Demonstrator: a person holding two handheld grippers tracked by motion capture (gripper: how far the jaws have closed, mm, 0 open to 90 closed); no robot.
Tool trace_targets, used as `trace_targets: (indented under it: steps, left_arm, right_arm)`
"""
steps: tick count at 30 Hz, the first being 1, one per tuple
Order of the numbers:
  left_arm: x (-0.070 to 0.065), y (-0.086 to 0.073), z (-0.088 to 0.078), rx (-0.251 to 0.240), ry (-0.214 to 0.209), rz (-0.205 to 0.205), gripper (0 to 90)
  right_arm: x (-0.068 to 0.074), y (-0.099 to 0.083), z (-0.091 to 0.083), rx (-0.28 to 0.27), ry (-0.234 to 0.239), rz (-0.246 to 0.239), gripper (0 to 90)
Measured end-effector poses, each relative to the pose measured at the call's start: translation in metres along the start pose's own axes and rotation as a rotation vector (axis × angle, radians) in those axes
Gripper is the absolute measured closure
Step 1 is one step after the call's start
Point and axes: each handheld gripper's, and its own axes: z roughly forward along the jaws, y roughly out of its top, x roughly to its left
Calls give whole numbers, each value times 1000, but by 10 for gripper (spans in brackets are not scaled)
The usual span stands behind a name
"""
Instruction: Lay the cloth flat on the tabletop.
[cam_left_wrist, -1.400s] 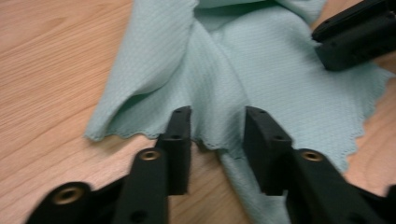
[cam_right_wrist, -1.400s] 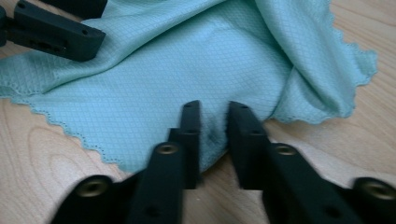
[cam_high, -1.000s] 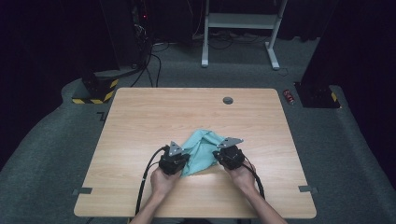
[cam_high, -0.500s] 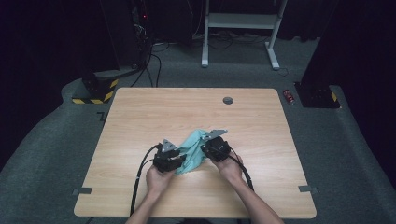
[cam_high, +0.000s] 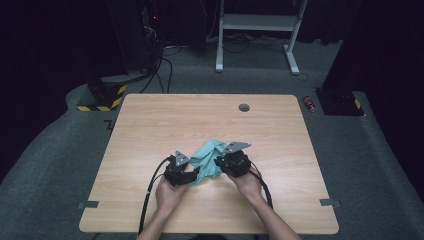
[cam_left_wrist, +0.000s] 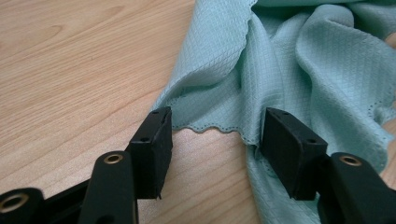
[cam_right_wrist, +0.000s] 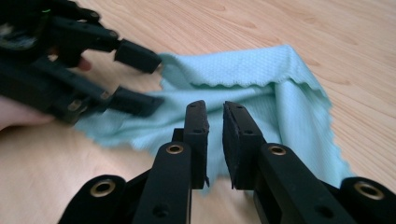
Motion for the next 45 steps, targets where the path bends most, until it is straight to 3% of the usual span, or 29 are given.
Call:
trace_targets:
  steps: [4, 6, 10, 12, 15, 22, 26, 30, 34, 36, 40, 42, 45]
  left_arm:
    - [0, 0, 0, -1, 2, -5, 424]
    - [0, 0, 0, -2, 3, -7, 419]
    - [0, 0, 0, -2, 5, -8, 414]
    - [0, 0, 0, -2, 10, -10, 407]
    - [-1, -1, -1, -1, 12, -9, 406]
    - [-1, -1, -1, -3, 15, -2, 410]
    - [-1, -1, -1, -2, 17, 2, 409]
    - [-1, -1, -1, 2, 13, -5, 404]
    - [0, -1, 0, 2, 13, -8, 399]
    - [0, -1, 0, 3, 13, -7, 399]
    - [0, 0, 0, 2, 14, -9, 397]
    - [0, 0, 0, 1, 14, -10, 396]
    - [0, 0, 0, 1, 15, -11, 395]
  right_arm:
    - [3, -25, -7, 38, -15, 13, 753]
    - [1, -36, -4, 48, -12, 50, 723]
    - [1, -43, 7, 40, -2, 87, 672]
    - [0, -41, 15, 43, -9, 92, 708]
    - [-2, -38, 20, 36, -3, 100, 885]
    - [-2, -4, 5, -21, -41, 34, 895]
    - [-1, 20, 18, 21, -43, -13, 893]
    - [4, 32, 47, 84, -64, -65, 893]
    - [1, 26, 73, 151, -44, -36, 830]
    - [1, 23, 68, 129, -33, -15, 800]
    - [4, 20, 35, 25, -22, 13, 793]
    - [10, 18, 21, -5, -25, -22, 794]
    - [19, 9, 16, 12, -10, -52, 763]
